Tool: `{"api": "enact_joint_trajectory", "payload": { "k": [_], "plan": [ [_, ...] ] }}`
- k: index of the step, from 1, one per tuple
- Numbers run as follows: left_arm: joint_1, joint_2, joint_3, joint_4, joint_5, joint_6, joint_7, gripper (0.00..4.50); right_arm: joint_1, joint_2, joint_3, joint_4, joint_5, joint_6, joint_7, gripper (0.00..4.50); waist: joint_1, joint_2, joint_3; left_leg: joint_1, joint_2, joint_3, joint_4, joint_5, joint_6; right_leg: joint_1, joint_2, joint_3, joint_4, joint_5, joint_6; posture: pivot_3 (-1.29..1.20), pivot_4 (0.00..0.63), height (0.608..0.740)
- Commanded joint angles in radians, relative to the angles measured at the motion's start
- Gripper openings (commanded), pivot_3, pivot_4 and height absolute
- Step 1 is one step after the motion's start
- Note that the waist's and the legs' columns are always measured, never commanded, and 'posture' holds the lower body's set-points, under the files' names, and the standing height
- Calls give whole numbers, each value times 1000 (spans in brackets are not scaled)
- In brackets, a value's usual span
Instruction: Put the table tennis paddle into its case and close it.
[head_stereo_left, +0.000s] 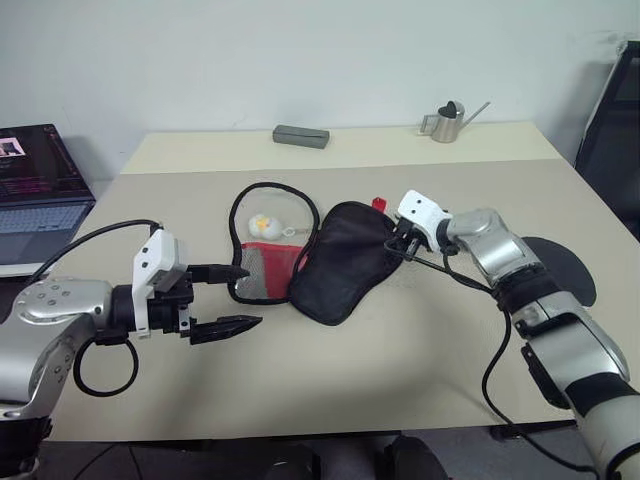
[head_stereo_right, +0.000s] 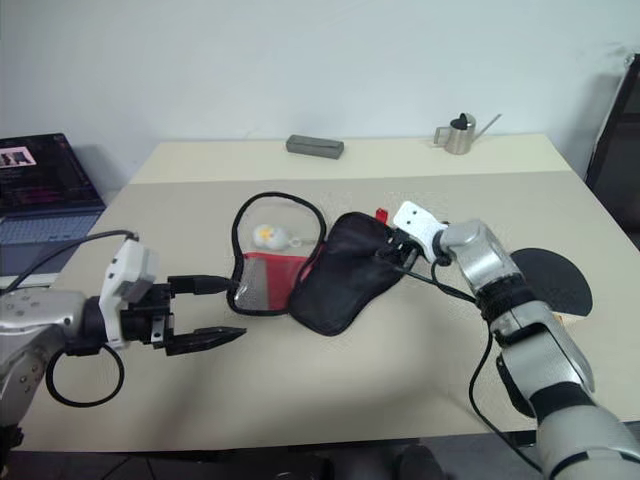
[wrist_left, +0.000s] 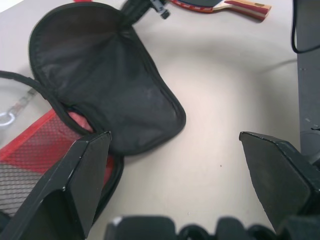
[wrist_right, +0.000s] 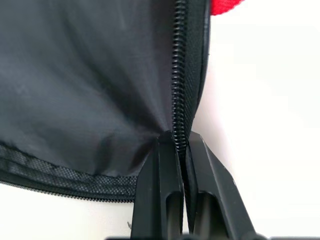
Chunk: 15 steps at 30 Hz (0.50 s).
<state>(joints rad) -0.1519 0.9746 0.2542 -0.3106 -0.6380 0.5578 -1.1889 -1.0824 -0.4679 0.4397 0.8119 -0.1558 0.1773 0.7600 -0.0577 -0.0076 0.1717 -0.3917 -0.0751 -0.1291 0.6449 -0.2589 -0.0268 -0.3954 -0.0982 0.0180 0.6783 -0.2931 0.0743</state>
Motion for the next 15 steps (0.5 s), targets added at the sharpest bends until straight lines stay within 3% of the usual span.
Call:
{"api": "enact_joint_trajectory", "payload": {
  "k": [1,7,11,15],
  "plan": [
    [-22,-9,-8,-17,-8,-12,3,4500,-102,11,24,138,-104,-201,-70,30,0,0,0,0,0,0,0,0,-1,0,0,0,0,0,0,0,150,740],
    [-38,-24,-29,-14,-3,-13,9,4500,-203,75,34,326,-213,-365,-211,30,-4,0,0,0,1,0,0,1,-1,-1,1,1,0,0,-1,0,150,740],
    [-45,-30,-36,-14,-1,-12,11,4500,-222,107,19,382,-238,-402,-229,30,-5,0,0,-1,1,0,0,1,-2,-1,1,1,0,0,-1,0,150,740],
    [-50,-31,-43,-12,-1,-14,13,4500,-235,119,-5,414,-247,-397,-278,987,-7,0,0,0,1,0,0,1,-2,-1,1,1,0,0,-1,0,150,740]
  ]
}}
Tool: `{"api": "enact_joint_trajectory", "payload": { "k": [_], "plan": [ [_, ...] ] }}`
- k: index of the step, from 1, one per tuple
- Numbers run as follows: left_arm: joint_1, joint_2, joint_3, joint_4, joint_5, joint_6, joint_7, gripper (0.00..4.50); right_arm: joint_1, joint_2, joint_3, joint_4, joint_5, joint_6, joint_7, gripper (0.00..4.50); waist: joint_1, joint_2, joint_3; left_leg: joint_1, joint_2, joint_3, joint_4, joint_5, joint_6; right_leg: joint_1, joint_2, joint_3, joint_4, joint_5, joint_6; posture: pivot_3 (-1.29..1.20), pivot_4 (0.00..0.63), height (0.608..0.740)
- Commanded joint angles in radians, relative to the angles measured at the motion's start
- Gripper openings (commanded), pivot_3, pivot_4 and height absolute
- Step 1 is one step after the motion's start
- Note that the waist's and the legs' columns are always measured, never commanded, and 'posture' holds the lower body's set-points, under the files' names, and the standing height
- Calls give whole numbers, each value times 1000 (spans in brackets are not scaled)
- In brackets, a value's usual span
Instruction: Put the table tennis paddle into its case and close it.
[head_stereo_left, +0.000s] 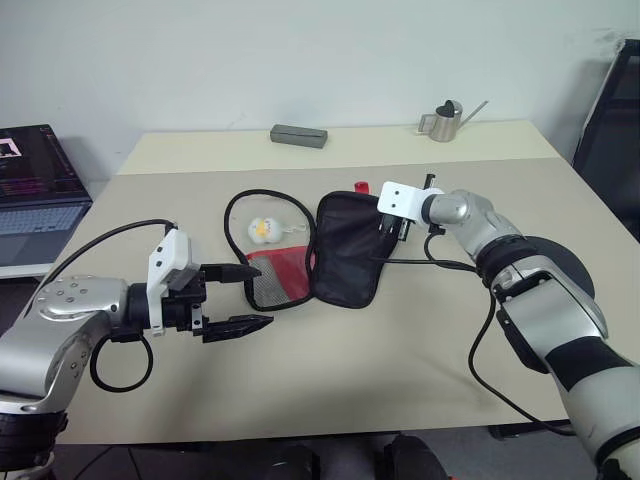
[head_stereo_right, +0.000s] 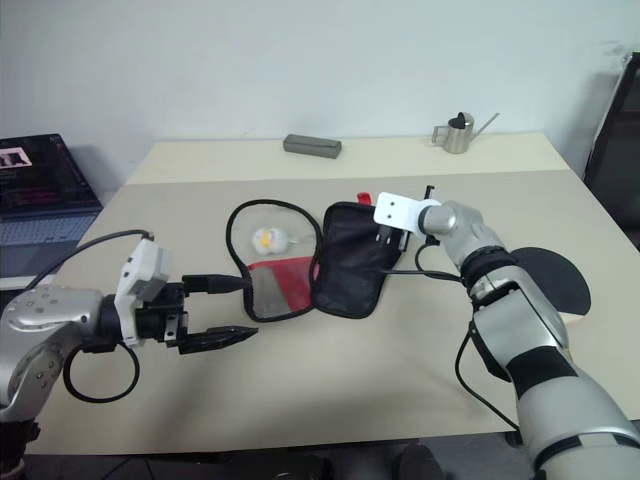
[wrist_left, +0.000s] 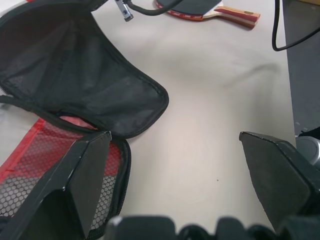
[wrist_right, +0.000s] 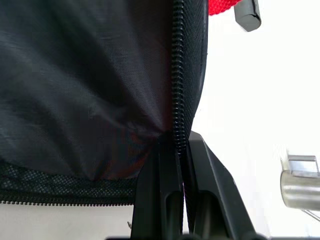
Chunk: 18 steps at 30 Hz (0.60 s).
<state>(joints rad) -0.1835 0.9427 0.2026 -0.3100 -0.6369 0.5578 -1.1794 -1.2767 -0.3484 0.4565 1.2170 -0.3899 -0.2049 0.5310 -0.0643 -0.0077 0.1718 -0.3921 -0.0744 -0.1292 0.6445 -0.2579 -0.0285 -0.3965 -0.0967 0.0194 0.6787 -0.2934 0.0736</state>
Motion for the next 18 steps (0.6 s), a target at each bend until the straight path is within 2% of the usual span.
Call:
{"api": "enact_joint_trajectory", "payload": {
  "k": [1,3,8,11,14,17,18],
  "plan": [
    [-20,0,7,-11,-1,-15,4,4500,-47,-2,-23,16,-21,-13,-74,1292,-1,0,0,0,0,0,0,0,0,0,0,0,0,0,0,0,150,740],
    [-24,-2,4,-9,0,-15,4,4500,-57,-3,-34,27,-27,-10,-116,2036,-2,0,0,0,0,0,0,0,0,-1,0,0,0,0,0,0,150,740],
    [-31,-7,-3,-4,2,-17,5,4500,-88,-5,-114,44,23,15,-167,2036,-8,0,0,-3,0,1,0,1,-1,-5,0,2,2,0,0,0,150,740],
    [-33,-9,-4,2,3,-20,4,4500,-95,-2,-235,33,136,99,-79,2036,-14,0,0,-6,0,1,0,1,-1,-8,0,2,2,0,0,0,150,740],
    [-23,-1,12,22,9,-27,2,4500,-56,-8,-338,-41,265,272,108,2036,-18,0,0,-6,0,1,0,1,-1,-7,0,2,2,0,0,0,150,740],
    [-14,12,40,51,13,-37,-3,4500,54,-32,-373,-253,344,504,247,2589,-19,0,0,-6,0,0,0,1,-1,-7,0,1,2,0,0,0,150,740],
    [-12,16,48,59,13,-40,-5,4500,99,-39,-379,-346,364,595,268,2899,-19,0,0,-6,0,0,0,1,-1,-8,0,1,2,0,0,0,150,740]
  ]
}}
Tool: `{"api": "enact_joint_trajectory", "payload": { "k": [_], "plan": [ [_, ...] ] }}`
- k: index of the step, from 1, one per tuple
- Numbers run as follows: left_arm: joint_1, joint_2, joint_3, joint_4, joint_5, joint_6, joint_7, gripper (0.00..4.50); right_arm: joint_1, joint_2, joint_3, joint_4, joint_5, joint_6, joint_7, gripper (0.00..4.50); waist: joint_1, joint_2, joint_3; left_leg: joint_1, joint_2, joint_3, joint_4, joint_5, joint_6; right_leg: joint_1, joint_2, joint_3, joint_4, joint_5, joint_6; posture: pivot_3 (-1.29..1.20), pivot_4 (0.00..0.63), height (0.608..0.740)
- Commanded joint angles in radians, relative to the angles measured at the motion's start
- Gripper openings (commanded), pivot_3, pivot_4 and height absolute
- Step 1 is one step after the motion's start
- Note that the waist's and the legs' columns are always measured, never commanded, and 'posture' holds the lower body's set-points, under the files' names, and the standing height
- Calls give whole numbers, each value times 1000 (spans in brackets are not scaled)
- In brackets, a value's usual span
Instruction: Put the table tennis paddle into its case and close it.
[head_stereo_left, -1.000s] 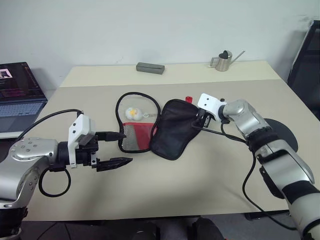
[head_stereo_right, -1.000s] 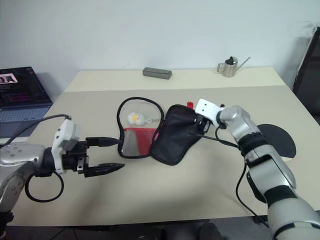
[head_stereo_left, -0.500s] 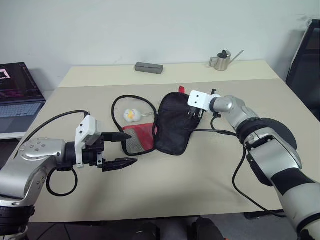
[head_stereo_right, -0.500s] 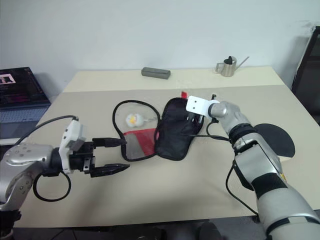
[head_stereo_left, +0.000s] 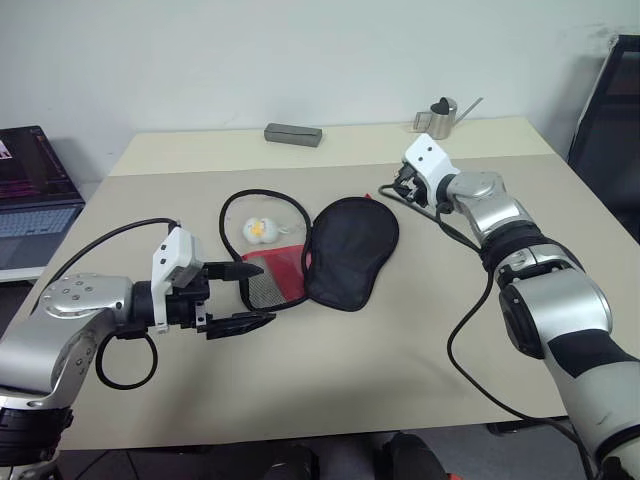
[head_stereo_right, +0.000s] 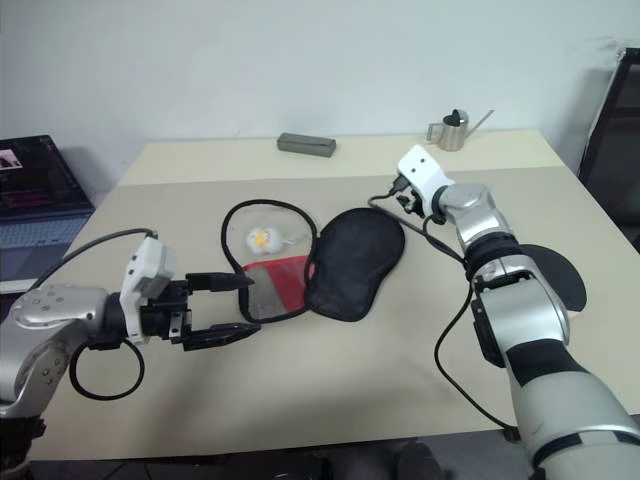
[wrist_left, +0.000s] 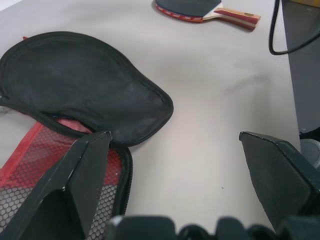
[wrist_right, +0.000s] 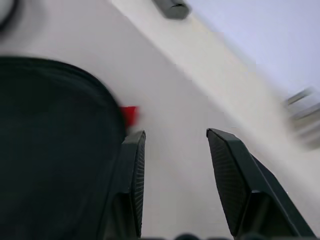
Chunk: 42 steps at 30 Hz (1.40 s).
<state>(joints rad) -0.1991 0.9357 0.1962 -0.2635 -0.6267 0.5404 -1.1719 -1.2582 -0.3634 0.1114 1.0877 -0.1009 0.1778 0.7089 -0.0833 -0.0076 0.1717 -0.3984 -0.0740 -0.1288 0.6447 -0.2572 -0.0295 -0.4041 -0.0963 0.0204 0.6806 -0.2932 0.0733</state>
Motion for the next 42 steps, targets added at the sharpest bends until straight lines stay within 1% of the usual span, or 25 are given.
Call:
{"api": "enact_joint_trajectory", "payload": {
  "k": [1,2,6,8,11,14,18,25,32,42],
  "plan": [
    [3,26,61,20,0,-24,-14,4500,129,-34,-35,-318,97,305,114,3205,1,0,0,-1,0,-1,0,0,0,0,0,-1,0,0,0,0,150,740],
    [1,28,68,27,-4,-23,-16,4500,182,-43,-44,-433,129,419,130,3519,1,0,0,-1,0,-1,0,0,0,0,0,-1,0,0,0,0,150,740],
    [-7,32,78,45,-8,-25,-29,4500,342,-54,-91,-783,233,775,106,3519,2,0,0,-2,0,-1,0,0,0,-1,-1,0,0,0,0,0,150,740],
    [-14,31,76,49,-9,-26,-36,4500,416,-54,-109,-928,276,906,84,3519,2,0,0,-2,0,-1,0,0,0,-1,-1,0,0,0,0,0,150,740],
    [-29,25,64,50,-16,-20,-44,4500,477,-22,-154,-1060,340,1067,37,3519,3,0,0,-1,0,-1,0,-1,2,-1,0,-1,1,0,0,0,150,740],
    [-41,19,58,51,-22,-15,-50,4500,516,17,-188,-1127,385,1169,-12,3519,3,0,0,-1,0,-1,1,-1,2,-1,0,0,1,1,-1,0,150,740],
    [-54,18,53,61,-16,-16,-54,4500,536,56,-208,-1138,414,1200,-70,3519,4,0,0,-1,0,-1,1,-1,2,-1,0,-1,1,1,-1,0,150,740],
    [-63,18,50,65,-10,-18,-50,4500,516,118,-228,-1013,417,1117,-162,3519,3,0,0,-1,0,-1,1,-1,2,-1,0,-1,1,1,-1,0,150,740],
    [-46,20,62,53,-13,-17,-41,4500,487,159,-244,-919,445,1073,-195,3519,-1,-1,-1,0,0,-1,1,-1,2,-1,1,0,2,1,-2,0,150,740],
    [-37,15,69,45,-18,-14,-28,4500,459,230,-269,-831,484,1026,-228,3519,-2,-1,-1,1,6,0,1,-1,2,-1,6,0,2,3,-5,0,150,740]
  ]
}}
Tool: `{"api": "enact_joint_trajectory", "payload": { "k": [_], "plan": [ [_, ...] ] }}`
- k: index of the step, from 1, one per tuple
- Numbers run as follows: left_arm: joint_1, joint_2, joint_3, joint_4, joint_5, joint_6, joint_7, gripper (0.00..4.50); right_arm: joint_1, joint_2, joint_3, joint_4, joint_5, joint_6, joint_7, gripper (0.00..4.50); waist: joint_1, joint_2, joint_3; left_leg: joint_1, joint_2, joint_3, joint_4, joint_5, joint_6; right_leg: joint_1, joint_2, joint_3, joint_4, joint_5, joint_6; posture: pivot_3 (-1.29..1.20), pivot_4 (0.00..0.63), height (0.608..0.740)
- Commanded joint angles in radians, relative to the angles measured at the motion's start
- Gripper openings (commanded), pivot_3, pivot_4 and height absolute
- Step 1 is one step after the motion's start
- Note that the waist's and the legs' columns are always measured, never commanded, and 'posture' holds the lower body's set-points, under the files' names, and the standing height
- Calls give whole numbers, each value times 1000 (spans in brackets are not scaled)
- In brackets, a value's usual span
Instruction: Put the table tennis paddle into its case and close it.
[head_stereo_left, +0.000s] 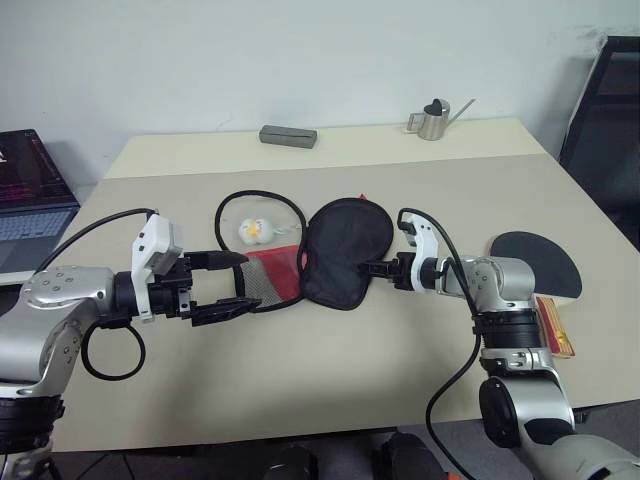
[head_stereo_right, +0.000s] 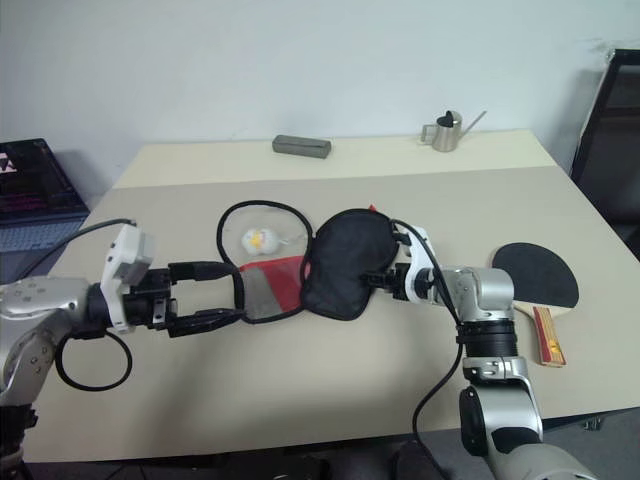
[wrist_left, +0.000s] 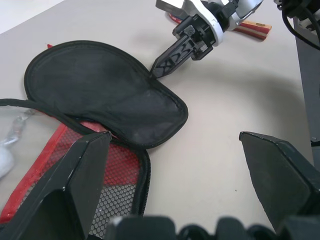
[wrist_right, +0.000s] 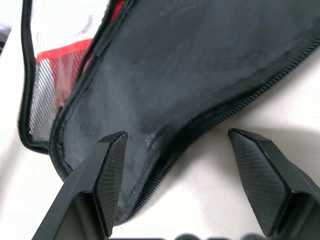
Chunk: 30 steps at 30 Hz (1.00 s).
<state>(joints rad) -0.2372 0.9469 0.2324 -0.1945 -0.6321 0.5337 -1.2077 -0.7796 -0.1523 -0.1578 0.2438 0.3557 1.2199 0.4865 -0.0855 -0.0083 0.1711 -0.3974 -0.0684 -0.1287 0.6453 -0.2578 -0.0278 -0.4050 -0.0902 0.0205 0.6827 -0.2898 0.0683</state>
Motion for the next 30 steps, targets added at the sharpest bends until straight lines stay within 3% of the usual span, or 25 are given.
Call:
{"api": "enact_joint_trajectory", "payload": {
  "k": [1,13,16,24,30],
  "plan": [
    [2,4,34,-25,-13,-7,8,4500,-20,20,1,15,30,-17,-8,3519,0,0,0,0,0,0,0,0,0,0,0,0,0,0,0,0,150,740],
    [2,0,27,-26,-12,-12,18,4500,-16,100,15,20,43,-58,-60,3519,-2,0,0,1,8,3,0,0,-1,0,6,0,0,2,-4,0,150,740],
    [4,-1,27,-28,-12,-12,21,4500,-12,109,19,14,45,-60,-69,2907,-2,0,0,1,8,3,0,0,-1,0,6,0,0,2,-4,0,150,740],
    [18,4,27,-37,-6,-14,20,4500,-3,70,28,4,45,-41,-67,153,2,0,0,1,7,3,0,1,-1,0,6,0,-1,2,-4,0,150,740],
    [40,5,18,-55,0,-17,18,4500,2,-3,53,-5,49,5,-36,28,2,0,0,0,7,3,0,1,-1,0,6,0,-1,2,-4,0,150,740]
  ]
}}
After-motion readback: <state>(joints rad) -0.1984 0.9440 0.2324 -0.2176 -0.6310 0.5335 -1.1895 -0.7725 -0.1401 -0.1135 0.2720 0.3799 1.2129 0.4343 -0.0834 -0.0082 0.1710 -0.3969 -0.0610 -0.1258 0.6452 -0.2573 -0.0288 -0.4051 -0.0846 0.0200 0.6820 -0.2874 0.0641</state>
